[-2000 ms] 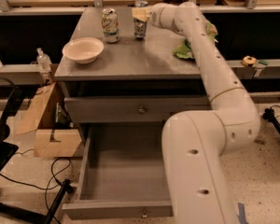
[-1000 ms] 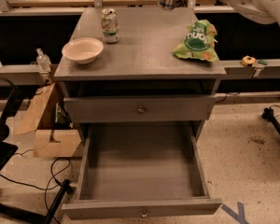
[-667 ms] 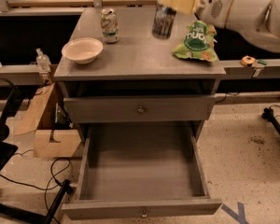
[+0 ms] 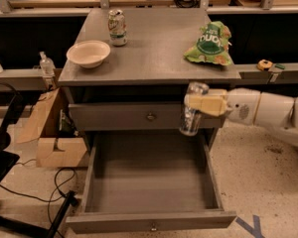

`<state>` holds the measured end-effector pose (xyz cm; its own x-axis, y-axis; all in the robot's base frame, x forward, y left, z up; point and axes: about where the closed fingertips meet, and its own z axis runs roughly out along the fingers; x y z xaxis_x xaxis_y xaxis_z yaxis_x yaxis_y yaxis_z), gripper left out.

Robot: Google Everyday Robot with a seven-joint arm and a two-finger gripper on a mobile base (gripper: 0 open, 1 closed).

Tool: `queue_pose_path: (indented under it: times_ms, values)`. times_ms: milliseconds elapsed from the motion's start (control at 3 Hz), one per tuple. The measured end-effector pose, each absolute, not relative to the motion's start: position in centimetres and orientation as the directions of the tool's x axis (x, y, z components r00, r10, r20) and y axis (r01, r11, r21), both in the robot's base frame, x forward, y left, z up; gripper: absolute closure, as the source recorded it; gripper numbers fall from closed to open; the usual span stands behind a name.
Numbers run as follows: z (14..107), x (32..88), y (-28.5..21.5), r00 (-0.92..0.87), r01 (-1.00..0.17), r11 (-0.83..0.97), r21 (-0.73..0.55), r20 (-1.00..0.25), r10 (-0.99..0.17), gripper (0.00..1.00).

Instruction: Place redbull can into middle drawer

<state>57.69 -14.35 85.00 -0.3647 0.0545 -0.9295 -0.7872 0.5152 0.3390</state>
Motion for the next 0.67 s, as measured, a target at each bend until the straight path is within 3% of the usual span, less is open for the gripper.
queue_pose_path:
  times_ms: [667]
  values:
    - [80.7,56.9,-11.5,-0.371,-0.816,0.47,0.335,-0.928,0.017,1.0]
